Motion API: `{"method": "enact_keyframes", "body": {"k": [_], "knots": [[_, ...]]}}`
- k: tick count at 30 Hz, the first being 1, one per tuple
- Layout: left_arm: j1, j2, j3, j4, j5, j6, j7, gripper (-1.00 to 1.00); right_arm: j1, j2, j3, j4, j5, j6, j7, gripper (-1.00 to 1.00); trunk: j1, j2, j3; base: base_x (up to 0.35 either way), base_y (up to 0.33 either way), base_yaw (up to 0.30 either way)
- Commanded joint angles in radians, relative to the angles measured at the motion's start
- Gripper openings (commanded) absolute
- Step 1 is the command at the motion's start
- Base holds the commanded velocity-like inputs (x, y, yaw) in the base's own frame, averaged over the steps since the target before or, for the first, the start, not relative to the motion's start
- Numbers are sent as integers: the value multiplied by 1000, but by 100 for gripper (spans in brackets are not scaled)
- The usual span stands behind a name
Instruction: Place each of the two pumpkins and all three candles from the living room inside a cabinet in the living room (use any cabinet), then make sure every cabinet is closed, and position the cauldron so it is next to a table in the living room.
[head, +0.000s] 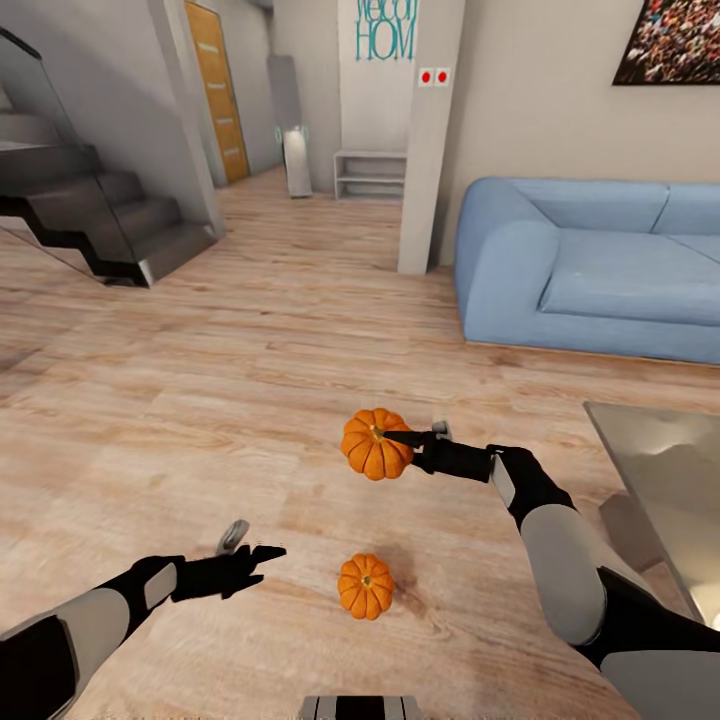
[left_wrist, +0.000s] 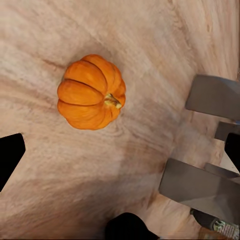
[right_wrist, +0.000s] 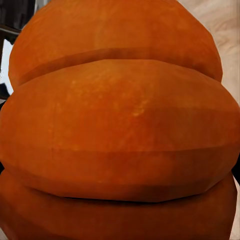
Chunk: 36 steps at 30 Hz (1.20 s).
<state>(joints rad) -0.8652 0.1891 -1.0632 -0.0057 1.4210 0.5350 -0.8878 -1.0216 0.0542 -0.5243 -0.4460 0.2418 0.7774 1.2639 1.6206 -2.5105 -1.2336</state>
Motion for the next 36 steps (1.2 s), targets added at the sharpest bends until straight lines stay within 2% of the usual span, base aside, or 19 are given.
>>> {"method": "enact_keyframes", "body": {"k": [1, 10, 14, 19, 24, 36], "knots": [[0, -1, -7, -2, -9, 0, 0, 100, 0, 0, 0, 0, -3, 2, 0, -100, 0, 0, -4, 0, 0, 0], [1, -38, -32, -13, -19, -8, -2, 100, 0, 5, -2, 0, -3, 2, 0, -100, 4, -2, -39, 0, 0, 0], [-6, -53, -34, -78, -18, -18, 0, 100, 0, 4, -2, 0, -3, 2, 1, -100, 6, -3, -54, 0, 0, 0], [-15, -49, -34, -132, -17, -23, 0, 100, 0, 6, -2, 0, -3, 2, 2, -100, 8, -5, -74, 0, 0, 0], [-14, -56, -34, -135, -17, -53, 1, 100, 0, 6, -3, 0, -3, 2, 9, -100, 11, -6, -93, 0, 0, 0], [-16, -53, -38, -138, -21, -57, -5, 100, 0, 3, -3, 0, -3, 2, 12, -100, 16, -8, -139, 0, 0, 0]]}}
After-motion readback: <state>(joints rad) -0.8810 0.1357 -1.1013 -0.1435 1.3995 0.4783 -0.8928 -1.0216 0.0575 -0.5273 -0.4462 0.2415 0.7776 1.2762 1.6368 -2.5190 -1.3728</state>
